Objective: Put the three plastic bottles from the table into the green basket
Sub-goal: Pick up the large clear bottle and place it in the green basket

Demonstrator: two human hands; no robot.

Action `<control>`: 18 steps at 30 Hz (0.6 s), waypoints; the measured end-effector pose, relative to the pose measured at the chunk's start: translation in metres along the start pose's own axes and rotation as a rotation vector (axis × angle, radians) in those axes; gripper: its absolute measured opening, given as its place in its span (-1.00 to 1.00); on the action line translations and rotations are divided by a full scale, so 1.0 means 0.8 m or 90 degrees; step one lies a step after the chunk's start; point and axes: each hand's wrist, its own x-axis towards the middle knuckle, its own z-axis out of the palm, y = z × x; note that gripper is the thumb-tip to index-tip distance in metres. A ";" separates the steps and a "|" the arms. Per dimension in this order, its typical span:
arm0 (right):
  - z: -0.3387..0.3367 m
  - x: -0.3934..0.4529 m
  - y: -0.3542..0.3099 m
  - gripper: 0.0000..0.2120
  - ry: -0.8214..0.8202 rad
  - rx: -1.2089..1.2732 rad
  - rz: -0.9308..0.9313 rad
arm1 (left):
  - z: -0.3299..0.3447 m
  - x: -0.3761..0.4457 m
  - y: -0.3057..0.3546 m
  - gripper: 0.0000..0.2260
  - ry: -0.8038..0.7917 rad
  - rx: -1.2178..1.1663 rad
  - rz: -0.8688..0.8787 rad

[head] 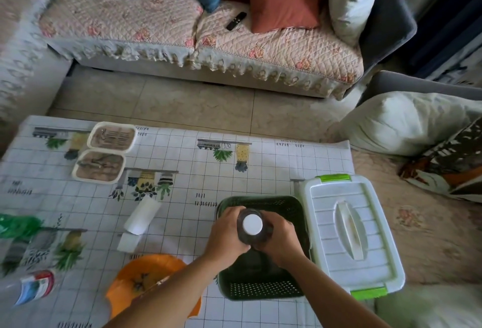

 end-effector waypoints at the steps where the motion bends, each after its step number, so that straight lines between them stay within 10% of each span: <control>1: 0.001 0.002 0.001 -0.37 0.000 -0.003 0.001 | 0.001 0.001 -0.001 -0.34 -0.004 0.000 -0.001; 18: -0.016 -0.046 -0.023 -0.31 0.024 0.007 0.066 | -0.050 -0.027 -0.008 -0.50 -0.053 -0.022 -0.037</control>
